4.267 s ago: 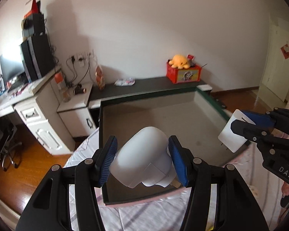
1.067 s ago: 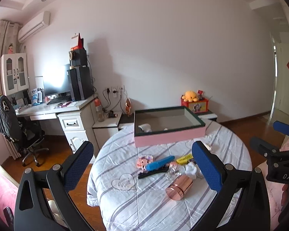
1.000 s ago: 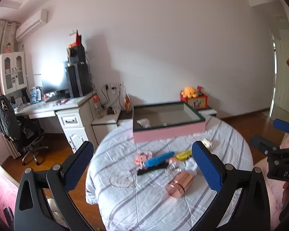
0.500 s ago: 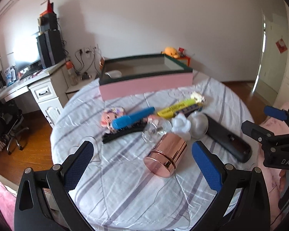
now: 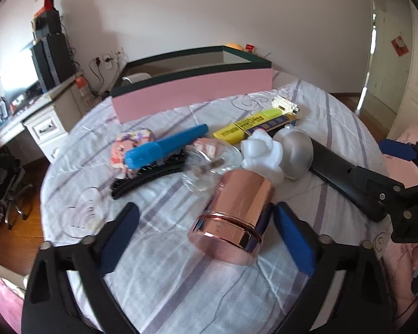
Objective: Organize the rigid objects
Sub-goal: 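Grasp the rose-gold cup with the left tool while the right tool grasps the black remote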
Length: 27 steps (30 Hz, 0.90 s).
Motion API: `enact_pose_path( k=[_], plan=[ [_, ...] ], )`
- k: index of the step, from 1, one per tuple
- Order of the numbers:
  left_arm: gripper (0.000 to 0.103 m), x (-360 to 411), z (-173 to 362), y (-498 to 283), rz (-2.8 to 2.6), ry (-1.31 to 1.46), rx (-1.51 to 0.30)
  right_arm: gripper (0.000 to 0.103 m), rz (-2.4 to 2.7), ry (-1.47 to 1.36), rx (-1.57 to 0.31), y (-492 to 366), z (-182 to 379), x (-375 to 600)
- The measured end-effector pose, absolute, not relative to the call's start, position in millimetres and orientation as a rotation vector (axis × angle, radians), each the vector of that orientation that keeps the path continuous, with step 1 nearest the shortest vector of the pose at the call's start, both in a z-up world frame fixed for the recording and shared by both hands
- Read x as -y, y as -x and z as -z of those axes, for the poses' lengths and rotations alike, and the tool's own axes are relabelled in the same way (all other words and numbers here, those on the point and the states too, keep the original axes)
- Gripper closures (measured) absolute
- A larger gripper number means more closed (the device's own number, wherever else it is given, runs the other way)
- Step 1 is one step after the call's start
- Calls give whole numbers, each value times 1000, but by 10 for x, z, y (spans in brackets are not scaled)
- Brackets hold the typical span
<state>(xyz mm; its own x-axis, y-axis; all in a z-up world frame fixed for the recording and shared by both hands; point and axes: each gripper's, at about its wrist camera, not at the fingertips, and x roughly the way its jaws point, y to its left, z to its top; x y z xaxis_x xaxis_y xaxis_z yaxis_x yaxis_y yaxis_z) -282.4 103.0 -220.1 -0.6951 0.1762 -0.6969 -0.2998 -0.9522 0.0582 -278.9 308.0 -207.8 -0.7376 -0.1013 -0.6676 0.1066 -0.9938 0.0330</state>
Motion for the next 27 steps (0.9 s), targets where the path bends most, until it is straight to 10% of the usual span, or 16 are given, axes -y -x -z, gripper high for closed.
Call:
enact_pose_path(
  k=[4, 17, 27],
  plan=[
    [55, -1047, 2283, 2848, -2595, 1104, -219, 0, 2813, -1096, -6, 2813, 2104, -3067],
    [56, -694, 2246, 2779, -2683, 1135, -192, 2, 2730, -1112, -54, 2931, 2242, -2909],
    [53, -657, 2309, 2832, -2701, 1139, -172, 58, 2690, -1124, -106, 2991, 2282, -2971]
  ],
)
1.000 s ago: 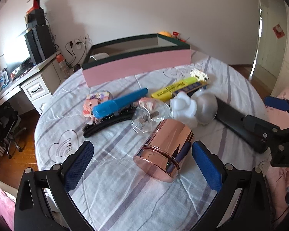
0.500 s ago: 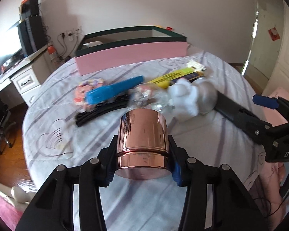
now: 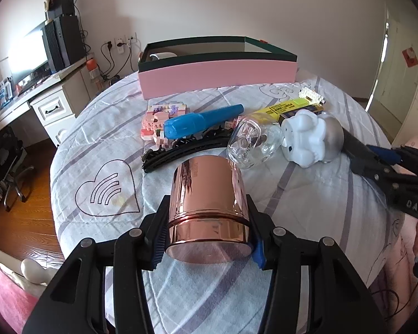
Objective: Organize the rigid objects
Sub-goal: 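Grasp the rose-gold cup with the left tool while the right tool grasps the black remote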
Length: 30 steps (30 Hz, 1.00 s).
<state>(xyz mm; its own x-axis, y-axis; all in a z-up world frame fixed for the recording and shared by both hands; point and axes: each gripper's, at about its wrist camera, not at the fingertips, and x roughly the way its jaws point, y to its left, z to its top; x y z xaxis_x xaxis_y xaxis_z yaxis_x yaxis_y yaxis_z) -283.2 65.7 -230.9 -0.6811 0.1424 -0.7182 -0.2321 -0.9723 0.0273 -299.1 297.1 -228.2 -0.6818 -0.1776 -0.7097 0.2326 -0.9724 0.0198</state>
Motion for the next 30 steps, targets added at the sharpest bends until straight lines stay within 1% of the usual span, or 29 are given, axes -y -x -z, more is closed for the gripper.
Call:
enact_pose_path(
  k=[3, 6, 10, 12, 17, 24, 30],
  plan=[
    [51, -656, 2328, 2847, -2695, 1139, -160, 58, 2685, -1131, -124, 2971, 2287, -2948],
    [51, -652, 2330, 2844, -2694, 1132, -152, 58, 2694, -1130, -112, 2981, 2299, -2946],
    [56, -635, 2321, 2833, -2685, 1108, -137, 58, 2712, -1123, -148, 2978, 2320, -2904],
    [56, -627, 2306, 2828, -2687, 1102, -123, 58, 2711, -1109, -152, 2969, 2320, -2909],
    [56, -615, 2225, 2799, -2686, 1084, -113, 58, 2708, -1079, -82, 2950, 2259, -2974],
    [56, -577, 1967, 2747, -2716, 1007, -101, 58, 2725, -979, -10, 2905, 1975, -3022],
    [56, -528, 1641, 2687, -2777, 904, -111, 58, 2739, -863, 0, 2835, 1645, -2983]
  ],
)
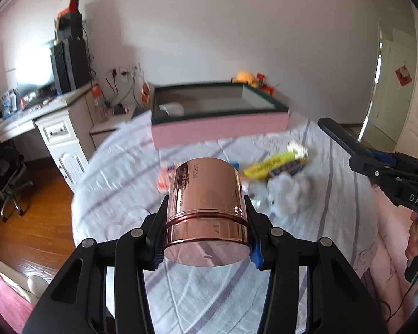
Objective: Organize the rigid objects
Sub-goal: 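Grasp the rose-gold cup with the left tool while the right tool grasps the black remote, then carry the cup and remote into the pink box and open both tools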
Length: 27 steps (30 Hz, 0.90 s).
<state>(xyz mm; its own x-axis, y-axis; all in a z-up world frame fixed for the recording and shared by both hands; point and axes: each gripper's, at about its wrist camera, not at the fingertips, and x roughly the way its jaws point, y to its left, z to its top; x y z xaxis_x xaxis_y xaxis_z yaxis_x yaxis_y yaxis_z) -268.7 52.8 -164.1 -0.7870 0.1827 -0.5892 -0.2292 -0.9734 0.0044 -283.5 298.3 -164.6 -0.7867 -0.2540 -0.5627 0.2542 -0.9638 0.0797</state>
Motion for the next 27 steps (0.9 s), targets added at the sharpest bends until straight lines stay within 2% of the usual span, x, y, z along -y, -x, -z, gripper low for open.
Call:
enact_pose_path(
  k=[13, 27],
  plan=[
    [56, -371, 788, 2530, -2964, 594, -119, 58, 2747, -597, -52, 2716, 915, -2761],
    [56, -320, 438, 2670, -3081, 479, -165, 58, 2746, -497, -78, 2875, 605, -2664]
  ],
)
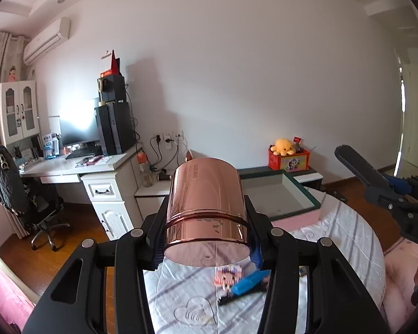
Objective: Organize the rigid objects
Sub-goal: 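Carry the cup and remote into the pink box and open both tools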
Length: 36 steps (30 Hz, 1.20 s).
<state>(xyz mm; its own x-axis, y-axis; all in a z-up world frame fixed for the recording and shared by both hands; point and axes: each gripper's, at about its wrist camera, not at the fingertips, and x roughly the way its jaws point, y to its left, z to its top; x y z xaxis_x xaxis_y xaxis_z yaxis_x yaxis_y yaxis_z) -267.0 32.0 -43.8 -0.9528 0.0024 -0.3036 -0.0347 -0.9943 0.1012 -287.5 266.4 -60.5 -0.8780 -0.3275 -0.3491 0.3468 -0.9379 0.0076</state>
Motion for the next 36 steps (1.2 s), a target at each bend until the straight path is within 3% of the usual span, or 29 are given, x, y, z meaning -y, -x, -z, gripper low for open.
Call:
enact_pose_path(
  k=[18, 36],
  plan=[
    [56, -858, 512, 4132, -2989, 571, -270, 58, 2737, -546, -131, 3999, 671, -2729],
    [56, -1339, 1526, 5597, -2801, 972, -356, 58, 2674, -829, -166, 5511, 1515, -2685]
  ],
)
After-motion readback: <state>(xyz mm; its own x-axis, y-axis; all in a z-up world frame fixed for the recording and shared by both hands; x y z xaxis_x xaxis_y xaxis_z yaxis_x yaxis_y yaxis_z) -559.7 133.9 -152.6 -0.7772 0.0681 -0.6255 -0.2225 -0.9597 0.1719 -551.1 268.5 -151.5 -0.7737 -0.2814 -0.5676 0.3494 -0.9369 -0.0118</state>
